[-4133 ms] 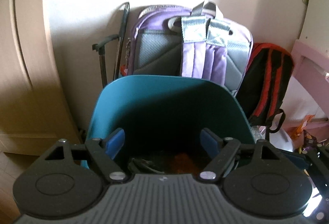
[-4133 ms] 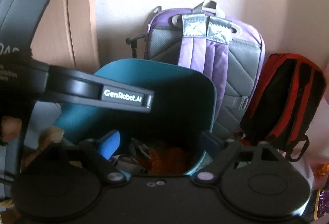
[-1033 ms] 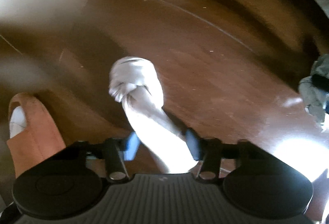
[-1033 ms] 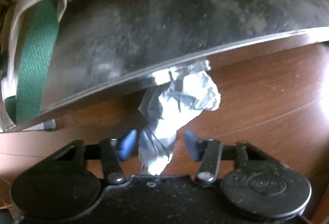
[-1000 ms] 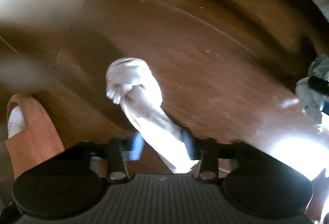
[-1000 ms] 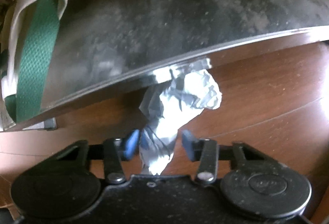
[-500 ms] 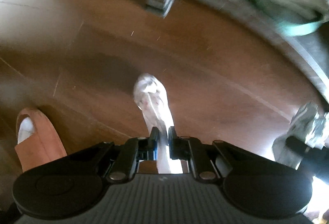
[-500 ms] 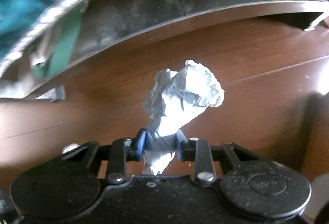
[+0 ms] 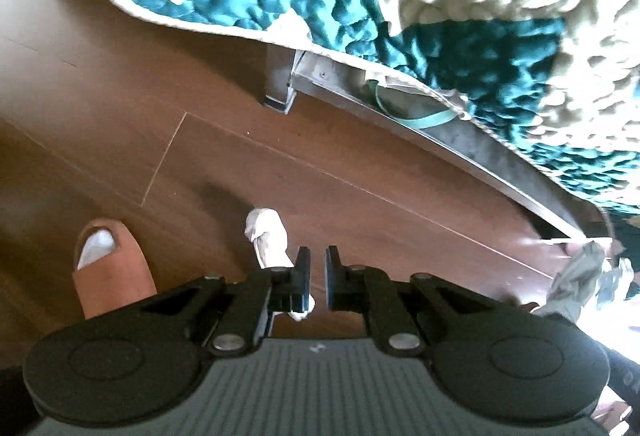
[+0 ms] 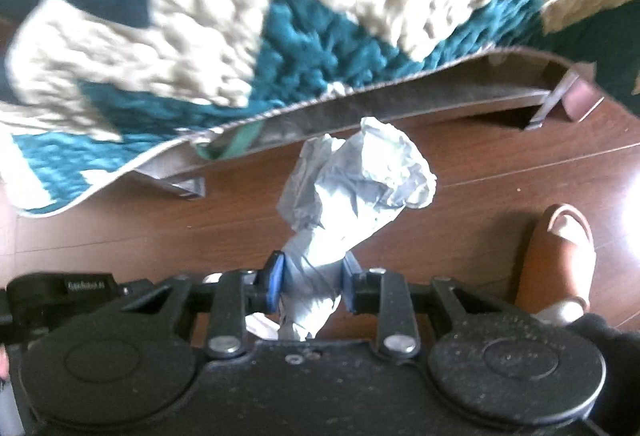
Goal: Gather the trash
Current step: 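Lift the foil paper and tissue up over the teal wastebasket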
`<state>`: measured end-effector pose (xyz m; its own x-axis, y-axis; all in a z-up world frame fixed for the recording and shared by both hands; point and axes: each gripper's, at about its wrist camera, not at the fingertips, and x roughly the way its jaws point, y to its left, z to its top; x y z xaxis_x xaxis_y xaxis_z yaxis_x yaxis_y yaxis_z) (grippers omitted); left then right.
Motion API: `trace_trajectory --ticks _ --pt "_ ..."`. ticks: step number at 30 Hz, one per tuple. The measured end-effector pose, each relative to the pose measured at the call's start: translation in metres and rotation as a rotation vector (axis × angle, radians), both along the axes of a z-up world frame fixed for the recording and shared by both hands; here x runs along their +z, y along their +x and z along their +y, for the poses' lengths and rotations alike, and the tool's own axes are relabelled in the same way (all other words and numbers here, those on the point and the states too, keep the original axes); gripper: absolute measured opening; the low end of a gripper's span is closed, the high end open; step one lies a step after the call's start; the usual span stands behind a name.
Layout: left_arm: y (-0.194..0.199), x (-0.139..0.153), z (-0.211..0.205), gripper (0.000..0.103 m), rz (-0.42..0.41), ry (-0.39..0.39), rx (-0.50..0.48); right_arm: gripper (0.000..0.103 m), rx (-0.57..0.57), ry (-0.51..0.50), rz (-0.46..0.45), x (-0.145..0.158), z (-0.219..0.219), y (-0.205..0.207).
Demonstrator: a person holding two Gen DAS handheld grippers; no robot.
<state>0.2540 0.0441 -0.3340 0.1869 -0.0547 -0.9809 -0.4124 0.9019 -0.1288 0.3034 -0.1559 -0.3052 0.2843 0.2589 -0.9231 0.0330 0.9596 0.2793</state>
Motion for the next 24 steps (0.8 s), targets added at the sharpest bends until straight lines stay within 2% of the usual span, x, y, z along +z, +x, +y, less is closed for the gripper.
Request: trace_trajectory --ticks 5,9,12,16,24 --pt "-0.012 -0.02 0.005 0.007 0.041 0.001 0.03 0.028 0.025 0.038 -0.028 0.032 -0.011 -0.029" --pt "-0.006 -0.049 0.009 0.01 0.108 -0.019 0.076 0.028 0.05 0.033 -0.003 0.025 -0.005 -0.037" --pt "0.006 -0.077 0.013 0.023 0.144 -0.045 0.111 0.028 0.047 0.035 0.04 0.009 -0.005 -0.029" --pt "0.019 -0.118 0.018 0.052 0.199 -0.055 0.143 0.028 0.048 0.055 0.093 -0.013 0.001 -0.012" --pt "0.042 -0.191 0.04 0.054 0.273 -0.033 0.21 0.029 0.054 0.106 0.167 -0.027 0.011 -0.006"
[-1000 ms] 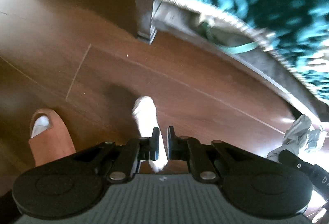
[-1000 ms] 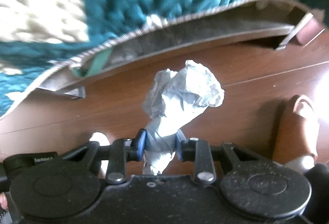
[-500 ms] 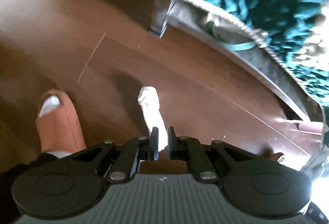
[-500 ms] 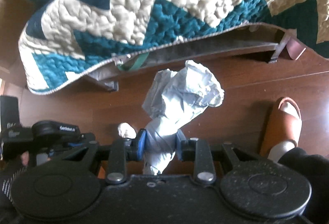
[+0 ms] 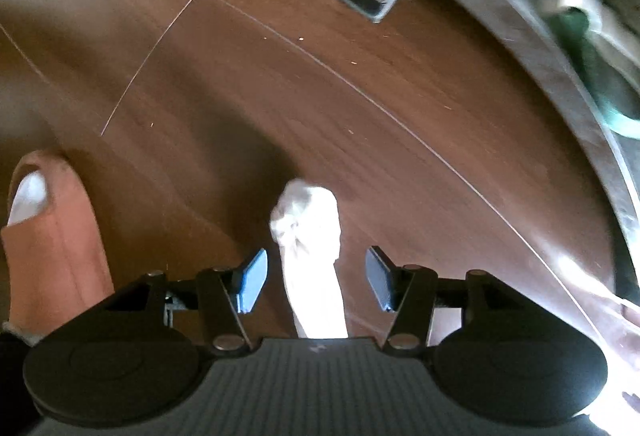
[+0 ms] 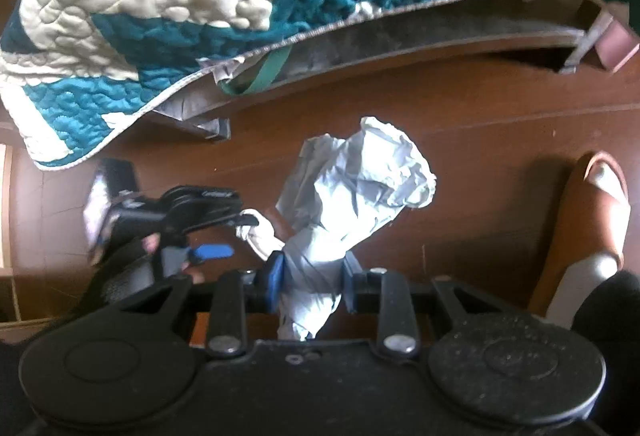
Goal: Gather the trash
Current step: 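Lift the foil paper and tissue up over the teal wastebasket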
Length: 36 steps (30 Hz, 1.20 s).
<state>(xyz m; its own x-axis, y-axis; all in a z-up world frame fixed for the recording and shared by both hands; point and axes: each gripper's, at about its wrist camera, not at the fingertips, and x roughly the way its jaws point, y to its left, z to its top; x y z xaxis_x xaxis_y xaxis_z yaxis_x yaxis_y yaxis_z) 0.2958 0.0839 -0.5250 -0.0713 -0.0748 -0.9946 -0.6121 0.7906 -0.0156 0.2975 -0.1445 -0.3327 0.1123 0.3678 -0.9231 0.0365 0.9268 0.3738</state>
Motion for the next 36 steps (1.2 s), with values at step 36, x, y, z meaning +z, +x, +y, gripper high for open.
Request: trace_trajectory --ticks 36 --pt "-0.018 0.195 -0.061 0.02 -0.281 0.047 -0.16 0.029 0.127 -0.026 -0.252 0.066 0.029 -0.009"
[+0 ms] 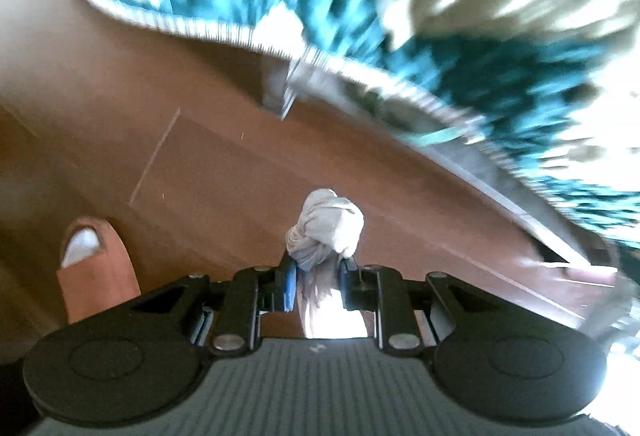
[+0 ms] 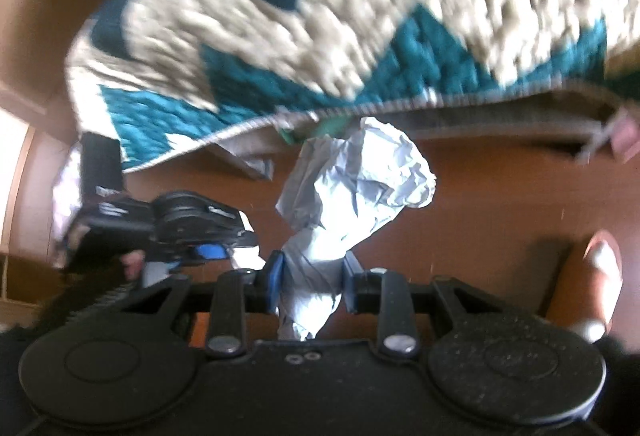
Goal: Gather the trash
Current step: 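Lift the foil paper and tissue up over the teal wastebasket, then open both tools to drop the foil and tissue into the wastebasket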
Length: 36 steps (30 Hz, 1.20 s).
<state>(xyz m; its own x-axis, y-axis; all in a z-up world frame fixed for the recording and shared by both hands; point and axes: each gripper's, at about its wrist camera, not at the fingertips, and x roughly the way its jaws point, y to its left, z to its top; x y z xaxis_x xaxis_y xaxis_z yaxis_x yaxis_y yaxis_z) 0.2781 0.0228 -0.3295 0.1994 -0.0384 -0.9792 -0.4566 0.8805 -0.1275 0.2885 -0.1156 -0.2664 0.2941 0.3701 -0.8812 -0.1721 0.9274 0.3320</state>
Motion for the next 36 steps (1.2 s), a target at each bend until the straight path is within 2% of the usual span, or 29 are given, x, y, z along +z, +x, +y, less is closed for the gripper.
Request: trace_trajectory --ticks 5,13,20,29,32,36 --pt "-0.019 0.085 -0.001 0.02 -0.149 -0.022 -0.024 0.029 0.012 0.015 -0.05 0.042 -0.003 -0.017" --pt "-0.06 0.195 -0.005 0.02 -0.372 -0.043 -0.087 0.029 0.071 0.005 -0.233 0.13 -0.003 -0.058" --pt "-0.06 0.286 -0.016 0.02 -0.585 -0.039 -0.155 0.029 0.139 -0.018 -0.431 0.217 0.001 -0.076" --pt "-0.034 0.414 -0.024 0.021 -0.836 0.028 -0.225 0.028 0.201 -0.018 -0.662 0.328 0.017 -0.045" --pt "-0.017 0.457 -0.029 0.021 -0.909 0.085 -0.261 0.028 0.215 -0.05 -0.745 0.36 0.025 -0.025" --pt "0.008 0.497 -0.036 0.021 -0.981 0.165 -0.303 0.028 0.227 -0.08 -0.811 0.393 0.039 0.007"
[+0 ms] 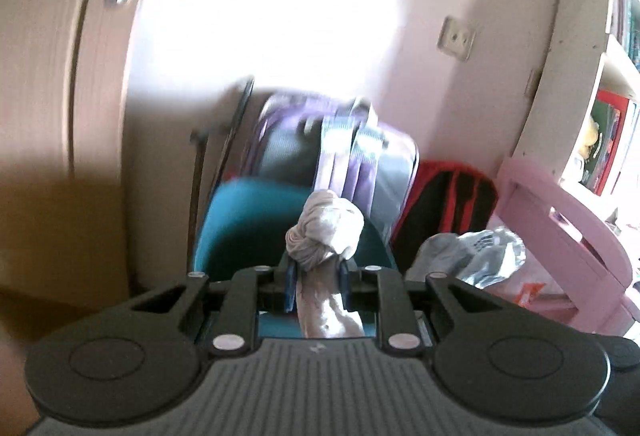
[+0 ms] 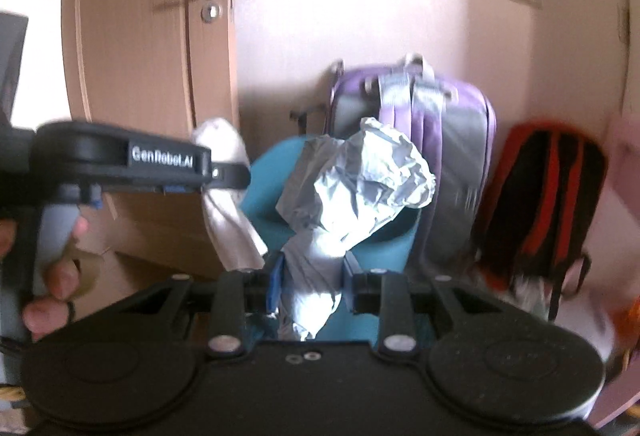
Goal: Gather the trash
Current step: 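Open both tools to drop the foil and tissue into the wastebasket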
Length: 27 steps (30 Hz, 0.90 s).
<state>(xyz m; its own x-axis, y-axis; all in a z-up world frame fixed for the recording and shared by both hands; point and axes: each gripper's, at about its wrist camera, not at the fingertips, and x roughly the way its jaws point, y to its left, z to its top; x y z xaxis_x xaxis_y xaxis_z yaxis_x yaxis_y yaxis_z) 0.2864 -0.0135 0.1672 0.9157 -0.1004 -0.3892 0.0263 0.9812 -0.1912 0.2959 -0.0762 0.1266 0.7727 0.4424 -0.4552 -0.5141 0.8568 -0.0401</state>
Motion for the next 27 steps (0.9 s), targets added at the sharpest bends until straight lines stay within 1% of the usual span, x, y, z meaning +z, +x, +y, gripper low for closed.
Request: trace_trajectory --ticks 2,4,7,8,13,17,23,27 --pt "0.016 0.014 -0.004 0.021 -0.032 0.044 -0.004 0.028 -0.006 -0.011 -0.026 0.01 0.006 0.014" --pt "0.03 0.022 -0.008 0.021 -0.039 0.07 -0.002 0.028 -0.009 -0.014 -0.033 0.019 0.011 0.031" --pt "0.054 0.022 -0.008 0.021 -0.028 0.1 0.011 0.029 -0.006 -0.029 -0.03 0.023 0.021 0.056" --pt "0.063 0.02 -0.008 0.021 -0.018 0.107 0.011 0.029 -0.006 -0.04 -0.033 0.023 0.024 0.059" --pt "0.096 -0.007 -0.002 0.021 0.069 0.133 0.016 0.029 -0.014 -0.093 -0.006 0.006 0.037 0.085" --pt "0.121 -0.031 0.002 0.021 0.158 0.129 0.014 0.029 -0.009 -0.117 0.035 -0.013 0.045 0.109" --pt "0.139 -0.06 0.0 0.021 0.24 0.145 -0.003 0.032 -0.008 -0.123 0.095 -0.034 0.048 0.129" --pt "0.146 -0.072 0.002 0.024 0.292 0.115 0.0 0.033 -0.013 -0.128 0.114 -0.044 0.047 0.135"
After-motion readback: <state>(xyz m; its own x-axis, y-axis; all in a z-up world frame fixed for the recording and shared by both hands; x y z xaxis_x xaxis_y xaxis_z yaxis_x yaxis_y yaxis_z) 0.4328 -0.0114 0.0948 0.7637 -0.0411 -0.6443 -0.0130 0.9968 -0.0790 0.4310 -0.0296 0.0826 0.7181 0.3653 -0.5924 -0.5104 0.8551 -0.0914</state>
